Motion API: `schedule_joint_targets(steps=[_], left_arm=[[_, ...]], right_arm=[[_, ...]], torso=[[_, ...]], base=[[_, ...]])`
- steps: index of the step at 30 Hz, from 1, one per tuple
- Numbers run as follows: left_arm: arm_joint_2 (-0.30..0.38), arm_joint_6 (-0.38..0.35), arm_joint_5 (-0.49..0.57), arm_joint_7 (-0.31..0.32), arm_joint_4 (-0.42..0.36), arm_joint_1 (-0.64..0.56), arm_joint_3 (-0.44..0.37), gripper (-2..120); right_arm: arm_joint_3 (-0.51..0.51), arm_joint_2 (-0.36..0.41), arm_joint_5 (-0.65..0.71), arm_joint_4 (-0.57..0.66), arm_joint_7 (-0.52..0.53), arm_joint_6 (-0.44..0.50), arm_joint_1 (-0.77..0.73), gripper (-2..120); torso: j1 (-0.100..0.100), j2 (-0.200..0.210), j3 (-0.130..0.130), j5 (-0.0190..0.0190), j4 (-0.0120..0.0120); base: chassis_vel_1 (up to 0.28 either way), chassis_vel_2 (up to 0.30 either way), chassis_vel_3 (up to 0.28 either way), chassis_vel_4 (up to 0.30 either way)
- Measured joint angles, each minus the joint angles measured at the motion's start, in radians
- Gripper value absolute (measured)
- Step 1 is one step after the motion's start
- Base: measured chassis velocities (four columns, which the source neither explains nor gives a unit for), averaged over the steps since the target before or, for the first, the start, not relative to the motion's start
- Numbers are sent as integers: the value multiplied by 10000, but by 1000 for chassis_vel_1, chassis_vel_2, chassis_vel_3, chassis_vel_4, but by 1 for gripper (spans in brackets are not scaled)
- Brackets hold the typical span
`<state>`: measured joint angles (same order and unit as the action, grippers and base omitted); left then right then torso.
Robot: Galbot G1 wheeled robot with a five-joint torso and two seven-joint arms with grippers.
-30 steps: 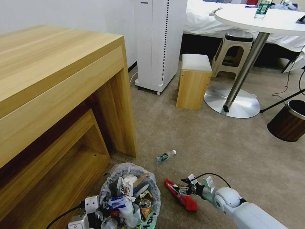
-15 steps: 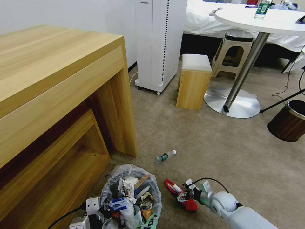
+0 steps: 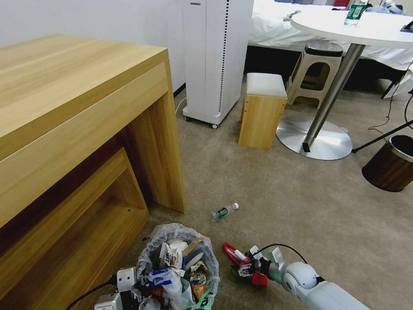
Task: Pick up the trash bin and place the garbage on the floor into it.
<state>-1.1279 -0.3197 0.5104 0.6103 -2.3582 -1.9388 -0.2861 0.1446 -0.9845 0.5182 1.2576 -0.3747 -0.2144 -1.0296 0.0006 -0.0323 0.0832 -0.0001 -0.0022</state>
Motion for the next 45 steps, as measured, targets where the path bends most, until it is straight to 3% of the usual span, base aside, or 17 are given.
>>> schedule_joint_targets(steps=[20, 26, 32, 41, 45], left_arm=[[73, 95, 74, 11, 39, 68, 47, 0], [73, 106, 79, 9, 41, 36, 29, 0], [37, 112, 70, -4, 70, 44, 74, 0], [-7, 135, -28, -66, 83, 16, 104, 0], [-30, 135, -91, -102, 99, 3, 134, 0]], right_arm=[[-121, -146, -162, -399, 52, 131, -87, 100], [-172, -192, -208, -621, -59, 228, -78, 86], [-246, -168, -235, -725, -41, 315, -128, 61], [-365, -115, -239, -794, -104, 417, -191, 52], [-427, -67, -245, -788, -128, 425, -215, 39]], torso=[[0, 0, 0, 0, -1], [0, -2, -1, -6, -3], [-1, -4, -2, -4, -4], [-1, -3, -1, 7, 2], [-1, -1, 1, 4, 2]], base=[[0, 0, 0, 0], [0, 0, 0, 0], [0, 0, 0, 0], [0, 0, 0, 0], [0, 0, 0, 0]])
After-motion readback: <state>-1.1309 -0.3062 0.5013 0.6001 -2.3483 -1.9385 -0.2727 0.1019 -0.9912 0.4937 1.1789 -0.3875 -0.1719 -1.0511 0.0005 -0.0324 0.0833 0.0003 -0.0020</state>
